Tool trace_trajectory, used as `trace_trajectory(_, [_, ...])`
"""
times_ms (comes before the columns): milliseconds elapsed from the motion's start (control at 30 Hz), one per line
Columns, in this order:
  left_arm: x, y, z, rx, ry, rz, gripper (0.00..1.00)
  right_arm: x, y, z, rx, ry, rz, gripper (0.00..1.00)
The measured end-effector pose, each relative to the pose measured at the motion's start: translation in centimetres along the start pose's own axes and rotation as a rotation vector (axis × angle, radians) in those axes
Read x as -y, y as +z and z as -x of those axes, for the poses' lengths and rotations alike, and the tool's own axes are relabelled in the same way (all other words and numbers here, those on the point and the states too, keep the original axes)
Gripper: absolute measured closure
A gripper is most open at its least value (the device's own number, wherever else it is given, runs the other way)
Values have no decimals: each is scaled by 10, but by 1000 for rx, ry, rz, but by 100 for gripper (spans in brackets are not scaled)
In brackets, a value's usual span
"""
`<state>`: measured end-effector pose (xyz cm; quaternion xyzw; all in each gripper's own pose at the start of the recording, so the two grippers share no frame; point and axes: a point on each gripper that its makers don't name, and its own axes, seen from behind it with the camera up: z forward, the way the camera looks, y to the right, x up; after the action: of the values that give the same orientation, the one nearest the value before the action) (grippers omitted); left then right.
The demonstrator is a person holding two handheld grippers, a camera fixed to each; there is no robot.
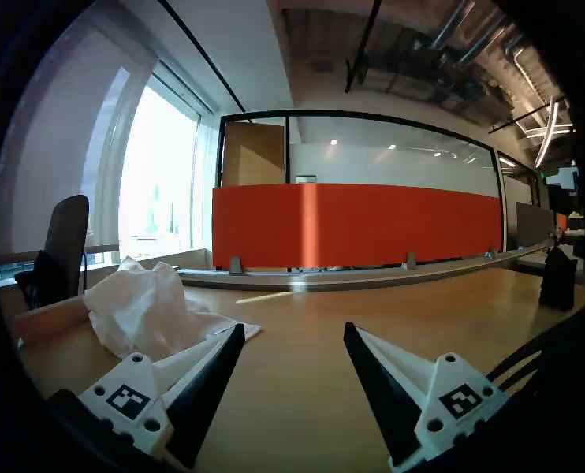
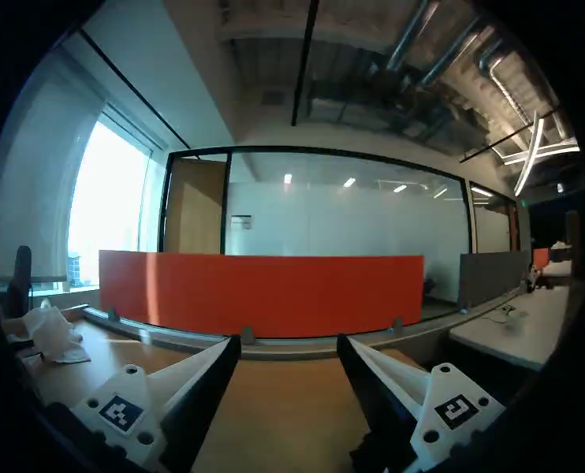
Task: Fold towel
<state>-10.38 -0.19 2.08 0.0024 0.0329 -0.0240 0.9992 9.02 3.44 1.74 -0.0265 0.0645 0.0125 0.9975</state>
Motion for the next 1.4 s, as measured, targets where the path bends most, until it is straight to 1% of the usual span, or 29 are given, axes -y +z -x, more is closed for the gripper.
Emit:
trace_trajectory(167, [0, 0, 0, 0, -1, 0, 7, 5, 0, 26, 9, 13, -20, 6])
trace_trajectory(467, [0, 0, 0, 0, -1, 0, 7, 17, -4, 80, 25, 18, -49, 6])
trace_trajectory(667, [-1, 0, 0, 0, -1, 0, 7, 16, -9, 111, 46, 33, -36, 6])
trace_trajectory(1067, [-1, -1, 0, 0, -1, 0, 7, 17, -12, 150, 69, 57, -38, 6])
trace_trajectory(1200, [-1, -1, 0, 0, -1, 0, 7, 17, -15, 157, 76, 62, -33, 6])
trace_trajectory(1400, [-1, -1, 0, 0, -1, 0, 7, 17, -17, 161, 77, 62, -26, 6])
